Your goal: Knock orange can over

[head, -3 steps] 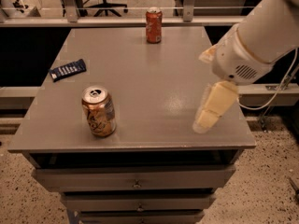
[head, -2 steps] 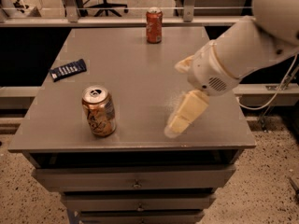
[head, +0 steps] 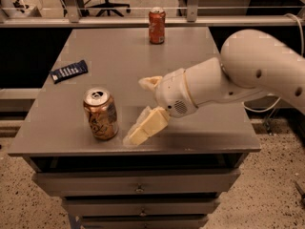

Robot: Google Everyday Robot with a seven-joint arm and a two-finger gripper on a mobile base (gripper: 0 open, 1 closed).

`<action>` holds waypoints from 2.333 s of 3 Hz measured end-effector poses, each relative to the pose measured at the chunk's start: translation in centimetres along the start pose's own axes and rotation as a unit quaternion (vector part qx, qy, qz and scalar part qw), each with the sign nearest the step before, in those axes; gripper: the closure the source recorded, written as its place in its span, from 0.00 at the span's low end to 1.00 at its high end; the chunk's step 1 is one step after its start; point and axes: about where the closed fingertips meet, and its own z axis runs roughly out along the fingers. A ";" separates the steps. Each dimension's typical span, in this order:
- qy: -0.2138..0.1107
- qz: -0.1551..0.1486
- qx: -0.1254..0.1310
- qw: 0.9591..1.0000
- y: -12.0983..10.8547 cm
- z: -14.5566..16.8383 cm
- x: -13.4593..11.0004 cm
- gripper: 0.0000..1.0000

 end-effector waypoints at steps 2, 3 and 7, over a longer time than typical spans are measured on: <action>-0.124 -0.010 -0.054 0.991 2.4 6.0 -4.3 0.00; -0.142 -0.009 -0.067 0.988 3.5 8.7 -5.0 0.18; -0.034 -0.080 0.021 0.996 -7.3 1.4 -6.6 1.00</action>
Offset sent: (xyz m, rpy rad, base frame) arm -0.0193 0.1152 0.0106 0.3895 -0.0075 0.1511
